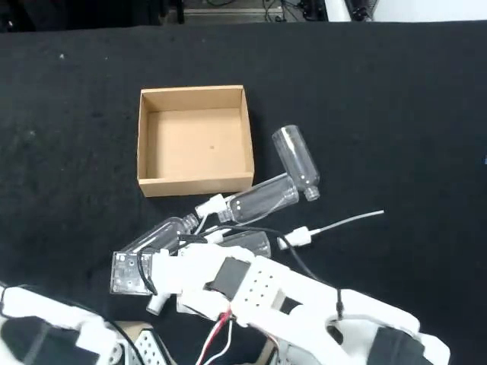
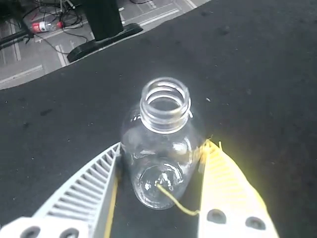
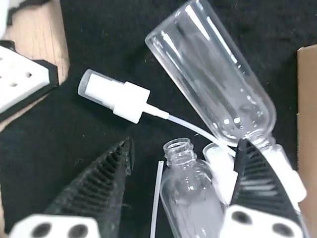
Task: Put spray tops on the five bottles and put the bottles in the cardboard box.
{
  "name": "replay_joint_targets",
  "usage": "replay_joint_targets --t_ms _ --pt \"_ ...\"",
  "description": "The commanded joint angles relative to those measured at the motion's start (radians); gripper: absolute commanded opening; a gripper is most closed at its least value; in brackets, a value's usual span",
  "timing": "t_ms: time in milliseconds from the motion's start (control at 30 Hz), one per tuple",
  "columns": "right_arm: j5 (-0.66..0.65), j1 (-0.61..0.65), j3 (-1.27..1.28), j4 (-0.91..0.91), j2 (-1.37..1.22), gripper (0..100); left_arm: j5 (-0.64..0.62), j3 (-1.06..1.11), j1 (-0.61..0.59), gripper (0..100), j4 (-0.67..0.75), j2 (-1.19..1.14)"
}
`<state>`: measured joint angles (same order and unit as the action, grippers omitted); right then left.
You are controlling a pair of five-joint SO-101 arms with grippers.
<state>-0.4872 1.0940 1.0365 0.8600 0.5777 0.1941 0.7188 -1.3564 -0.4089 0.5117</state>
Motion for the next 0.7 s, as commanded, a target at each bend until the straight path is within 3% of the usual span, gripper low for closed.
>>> replay_joint_targets --t_ms 0,300,667 --pt "-0.005 0.017 -0.084 -0.06 -0.12 30.0 -0.012 -0.162 -0.033 17 0.021 -0.087" --pt "-0.104 0.118 -0.188 -0.08 -0.298 30.1 -0.069 -0.283 -0.094 17 0.021 -0.181" --pt "-0.224 0.118 -0.245 -0.081 -0.452 27.6 -0.072 -0.294 -0.087 17 0.023 -0.192"
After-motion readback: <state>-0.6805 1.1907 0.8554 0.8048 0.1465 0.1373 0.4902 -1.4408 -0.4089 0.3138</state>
